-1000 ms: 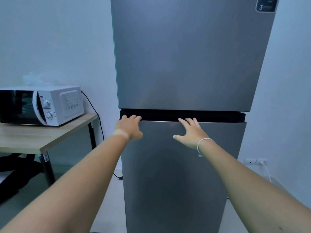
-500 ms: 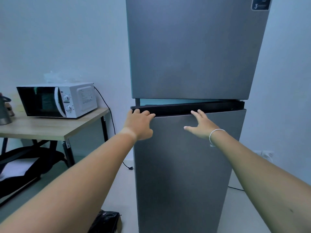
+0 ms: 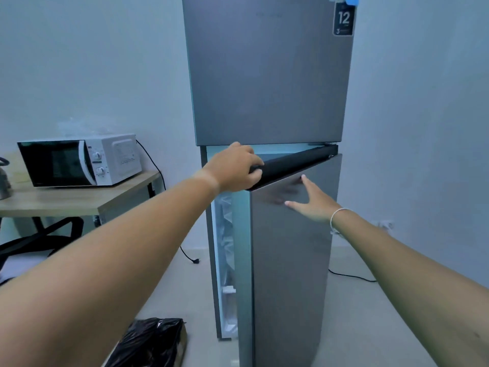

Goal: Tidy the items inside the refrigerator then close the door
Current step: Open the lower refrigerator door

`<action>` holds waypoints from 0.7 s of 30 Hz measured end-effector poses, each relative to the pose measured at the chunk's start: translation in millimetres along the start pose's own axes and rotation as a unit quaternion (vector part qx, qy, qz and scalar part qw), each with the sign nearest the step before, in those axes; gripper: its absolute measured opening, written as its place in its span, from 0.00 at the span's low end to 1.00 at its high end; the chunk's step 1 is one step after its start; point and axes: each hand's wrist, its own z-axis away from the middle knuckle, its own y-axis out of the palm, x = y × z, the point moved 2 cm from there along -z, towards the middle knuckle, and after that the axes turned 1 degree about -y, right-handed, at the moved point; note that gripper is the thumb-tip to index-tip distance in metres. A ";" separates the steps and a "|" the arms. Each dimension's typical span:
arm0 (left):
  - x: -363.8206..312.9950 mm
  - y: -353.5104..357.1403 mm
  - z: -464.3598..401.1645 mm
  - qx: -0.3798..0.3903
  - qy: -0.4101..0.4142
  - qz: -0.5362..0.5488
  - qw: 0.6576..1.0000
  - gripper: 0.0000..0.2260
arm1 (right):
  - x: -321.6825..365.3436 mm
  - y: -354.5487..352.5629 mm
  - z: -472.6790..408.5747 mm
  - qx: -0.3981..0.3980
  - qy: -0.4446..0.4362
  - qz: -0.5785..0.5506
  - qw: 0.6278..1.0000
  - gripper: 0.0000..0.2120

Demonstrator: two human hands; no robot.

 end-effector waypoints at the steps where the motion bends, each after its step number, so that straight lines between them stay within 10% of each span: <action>1: -5.8 -2.0 1.2 0.008 -0.013 0.033 0.999 0.15 | -2.7 -0.9 8.6 -0.003 0.001 -0.003 1.000 0.43; 21: -195.1 2.4 -45.4 -0.035 0.099 0.195 0.975 0.30 | -82.2 -100.0 154.7 -0.119 0.079 -0.224 0.964 0.15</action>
